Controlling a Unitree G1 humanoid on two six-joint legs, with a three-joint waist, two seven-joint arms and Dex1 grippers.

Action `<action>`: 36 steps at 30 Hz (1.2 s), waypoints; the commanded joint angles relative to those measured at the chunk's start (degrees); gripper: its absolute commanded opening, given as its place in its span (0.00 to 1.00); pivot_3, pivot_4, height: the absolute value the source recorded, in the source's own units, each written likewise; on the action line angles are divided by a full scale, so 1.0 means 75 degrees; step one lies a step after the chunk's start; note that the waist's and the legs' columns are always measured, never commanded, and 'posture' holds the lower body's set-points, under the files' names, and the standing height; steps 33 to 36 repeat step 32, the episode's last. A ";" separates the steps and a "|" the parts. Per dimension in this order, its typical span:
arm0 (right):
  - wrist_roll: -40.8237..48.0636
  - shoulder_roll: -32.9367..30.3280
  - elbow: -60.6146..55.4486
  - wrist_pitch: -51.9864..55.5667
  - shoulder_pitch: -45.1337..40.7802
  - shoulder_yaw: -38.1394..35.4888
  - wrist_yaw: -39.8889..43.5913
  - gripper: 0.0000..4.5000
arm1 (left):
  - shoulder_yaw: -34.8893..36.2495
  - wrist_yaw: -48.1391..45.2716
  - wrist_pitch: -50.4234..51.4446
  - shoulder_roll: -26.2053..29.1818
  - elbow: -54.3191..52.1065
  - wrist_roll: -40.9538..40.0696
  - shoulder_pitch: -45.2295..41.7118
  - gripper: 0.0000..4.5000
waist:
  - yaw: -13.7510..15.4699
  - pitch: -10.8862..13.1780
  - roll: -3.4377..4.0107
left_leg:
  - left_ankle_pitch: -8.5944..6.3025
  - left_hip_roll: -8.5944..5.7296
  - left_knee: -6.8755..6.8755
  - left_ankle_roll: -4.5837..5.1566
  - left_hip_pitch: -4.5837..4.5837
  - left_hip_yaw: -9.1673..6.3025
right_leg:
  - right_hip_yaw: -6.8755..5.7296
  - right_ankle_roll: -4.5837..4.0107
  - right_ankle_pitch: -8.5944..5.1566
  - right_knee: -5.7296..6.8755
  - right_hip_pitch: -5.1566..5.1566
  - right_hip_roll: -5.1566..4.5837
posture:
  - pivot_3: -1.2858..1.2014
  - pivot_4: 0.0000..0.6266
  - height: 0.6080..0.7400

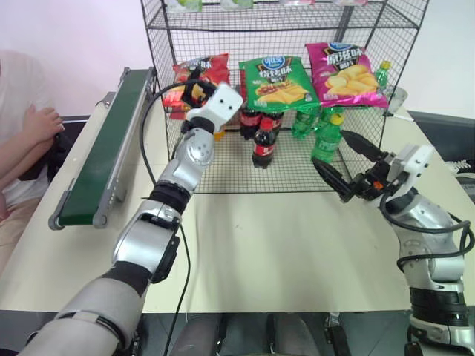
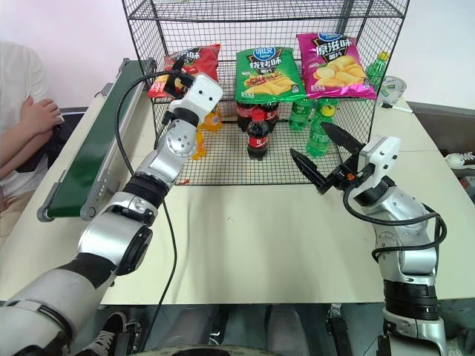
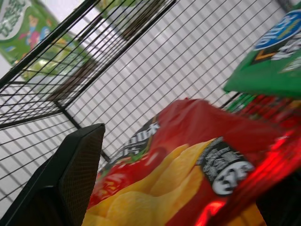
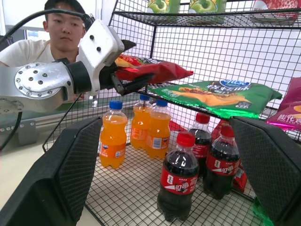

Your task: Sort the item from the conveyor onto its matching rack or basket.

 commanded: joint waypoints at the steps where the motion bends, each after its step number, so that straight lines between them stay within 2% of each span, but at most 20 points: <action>1: 0.0012 0.0023 -0.0252 -0.0139 -0.0045 -0.0036 0.0006 1.00 | -0.0195 -0.0308 0.0013 0.0186 -0.1017 0.0146 0.0378 0.99 | -0.0004 0.0000 0.0000 | 0.0000 0.0000 0.0000 0.0000 -0.0001 0.0000 | 0.0001 0.0000 0.0000 0.0000 0.0000 0.0000 | 0.52 0.24 1.00; 5: -0.0008 -0.0004 -0.0215 -0.0154 0.0000 -0.0038 0.0049 1.00 | -0.0250 -0.0870 -0.0139 0.0461 -0.2403 0.0082 0.1131 0.99 | -0.0011 0.0000 0.0000 | 0.0000 0.0000 0.0001 0.0000 -0.0003 0.0000 | 0.0008 0.0000 0.0000 0.0000 -0.0002 -0.0003 | 0.52 0.24 1.00; 8: -0.0022 -0.0059 -0.0227 -0.0144 0.0075 -0.0075 0.0083 1.00 | -0.0054 -0.1897 -0.0211 0.0771 -0.3869 -0.0636 0.2004 0.99 | -0.0014 0.0000 0.0001 | 0.0000 0.0000 0.0001 0.0000 -0.0007 0.0000 | 0.0010 -0.0001 0.0000 -0.0001 -0.0005 -0.0012 | 0.52 0.24 1.00; 12: 0.0066 -0.0283 -0.0305 -0.0048 0.0267 -0.0228 0.0269 1.00 | 0.0722 -0.3715 0.0858 0.1176 -0.6102 -0.2770 0.3463 0.99 | -0.0036 -0.0002 0.0005 | 0.0000 0.0002 0.0002 0.0000 -0.0009 -0.0001 | 0.0014 -0.0002 -0.0001 -0.0002 -0.0007 -0.0019 | 0.52 0.24 1.00; 16: 0.0185 -0.0618 -0.0280 0.0056 0.0445 -0.0421 0.0553 1.00 | 0.1846 -0.5218 0.2643 0.1990 -0.7768 -0.5064 0.4986 0.99 | -0.0115 -0.0005 0.0011 | 0.0000 0.0008 0.0002 0.0000 -0.0007 -0.0003 | 0.0015 -0.0005 -0.0002 -0.0002 -0.0005 -0.0017 | 0.52 0.24 1.00; 18: 0.0250 -0.0979 -0.0167 0.0128 0.0638 -0.0607 0.0913 1.00 | 0.2970 -0.5874 0.3958 0.2634 -0.8243 -0.6491 0.5987 0.99 | -0.0159 -0.0006 0.0014 | -0.0001 0.0008 0.0001 0.0002 -0.0007 -0.0005 | 0.0015 -0.0006 -0.0003 -0.0004 -0.0004 -0.0017 | 0.52 0.24 1.00; 21: 0.0241 -0.1407 0.0018 0.0127 0.0886 -0.0835 0.1343 1.00 | 0.3967 -0.6537 0.4585 0.3339 -0.8595 -0.7419 0.6822 0.99 | -0.0155 -0.0003 0.0014 | -0.0004 0.0012 -0.0002 0.0006 -0.0005 -0.0006 | 0.0016 -0.0010 -0.0005 -0.0008 -0.0004 -0.0012 | 0.52 0.24 1.00; 24: 0.0346 -0.1983 0.0258 0.0199 0.1248 -0.1302 0.1973 1.00 | 0.4935 -0.7502 0.4464 0.4229 -0.8563 -0.7570 0.7843 0.99 | -0.0080 -0.0003 0.0014 | -0.0015 0.0011 0.0003 0.0024 -0.0005 -0.0009 | 0.0013 -0.0011 -0.0005 -0.0013 0.0006 -0.0016 | 0.52 0.24 1.00; 26: 0.0390 -0.2184 0.0362 0.0216 0.1365 -0.1462 0.2181 1.00 | 0.5255 -0.7666 0.4548 0.4461 -0.8412 -0.7668 0.8148 0.99 | -0.0016 -0.0002 0.0018 | -0.0039 0.0007 0.0003 0.0065 0.0004 -0.0008 | 0.0014 -0.0011 -0.0006 -0.0018 0.0017 -0.0024 | 0.52 0.24 1.00; 32: 0.0152 -0.2300 0.0860 -0.0055 0.1369 -0.1438 0.2549 1.00 | 0.5581 -0.8137 0.3621 0.4631 -0.7493 -0.7144 0.8602 0.99 | 0.0054 -0.0002 0.0019 | -0.0052 0.0008 -0.0005 0.0080 0.0043 -0.0008 | 0.0013 -0.0015 -0.0007 -0.0033 0.0029 -0.0029 | 0.52 0.24 1.00; 36: 0.0152 -0.2300 0.0860 -0.0055 0.1369 -0.1438 0.2549 1.00 | 0.5581 -0.8137 0.3621 0.4631 -0.7493 -0.7144 0.8602 0.99 | 0.0054 -0.0002 0.0019 | -0.0052 0.0008 -0.0005 0.0080 0.0043 -0.0008 | 0.0013 -0.0015 -0.0007 -0.0033 0.0029 -0.0029 | 0.52 0.24 1.00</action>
